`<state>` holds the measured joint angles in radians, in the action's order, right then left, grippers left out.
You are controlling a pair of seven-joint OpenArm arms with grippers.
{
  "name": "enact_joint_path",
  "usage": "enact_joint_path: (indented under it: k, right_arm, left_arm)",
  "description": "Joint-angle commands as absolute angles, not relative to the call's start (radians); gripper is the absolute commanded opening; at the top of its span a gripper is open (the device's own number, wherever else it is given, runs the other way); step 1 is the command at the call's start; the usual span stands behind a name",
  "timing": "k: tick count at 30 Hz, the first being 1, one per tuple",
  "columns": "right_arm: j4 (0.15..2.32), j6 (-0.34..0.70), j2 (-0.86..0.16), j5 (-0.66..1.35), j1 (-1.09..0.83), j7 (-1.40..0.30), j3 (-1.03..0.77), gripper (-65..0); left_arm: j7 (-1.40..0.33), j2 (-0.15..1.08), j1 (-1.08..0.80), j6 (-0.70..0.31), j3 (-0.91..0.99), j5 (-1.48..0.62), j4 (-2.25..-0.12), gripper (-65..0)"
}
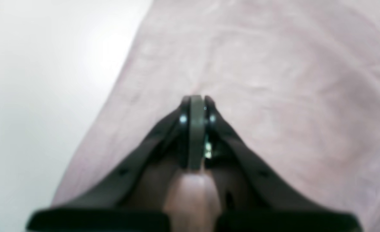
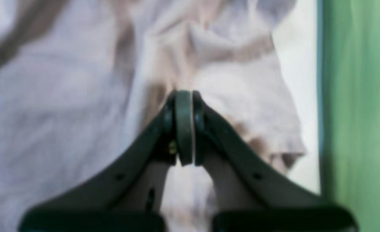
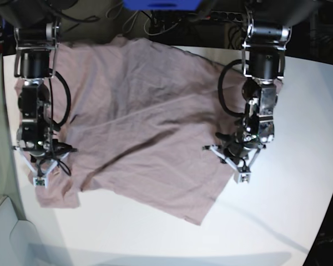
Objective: Layout the t-shirt on the table in an organized manner, then fold the t-shirt properly
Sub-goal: 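Regrasp the shirt edges with both grippers and spread the shirt wide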
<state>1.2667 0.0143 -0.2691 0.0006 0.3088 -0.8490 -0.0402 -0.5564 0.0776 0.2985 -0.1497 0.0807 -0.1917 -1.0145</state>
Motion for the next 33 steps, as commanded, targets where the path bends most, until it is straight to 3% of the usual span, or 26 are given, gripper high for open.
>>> enact_joint_path:
  k: [1,15,23,33]
  right_arm:
    - [1.293,0.019,-0.286,-0.007,0.351,-0.831,-0.045,-65.0]
    - [1.308,0.019,-0.288,-0.007,0.346,-0.84,-0.101,-65.0]
    - [1.307,0.019,-0.288,-0.007,0.344,-0.84,-0.101,-65.0]
    - [1.33,0.019,-0.3,-0.007,0.285,-0.842,-0.102,-65.0]
  left_arm:
    - [-0.558,0.081,0.323,-0.147,0.085,-0.188,-0.995,-64.9]
    - [-0.427,0.246,0.196,-0.148,0.094,-0.2,-0.897,-64.9]
    - [-0.358,0.328,0.096,-0.15,0.288,-0.2,-0.897,-64.9]
    - [-0.358,0.367,0.061,-0.151,0.387,-0.202,-0.898,-64.9]
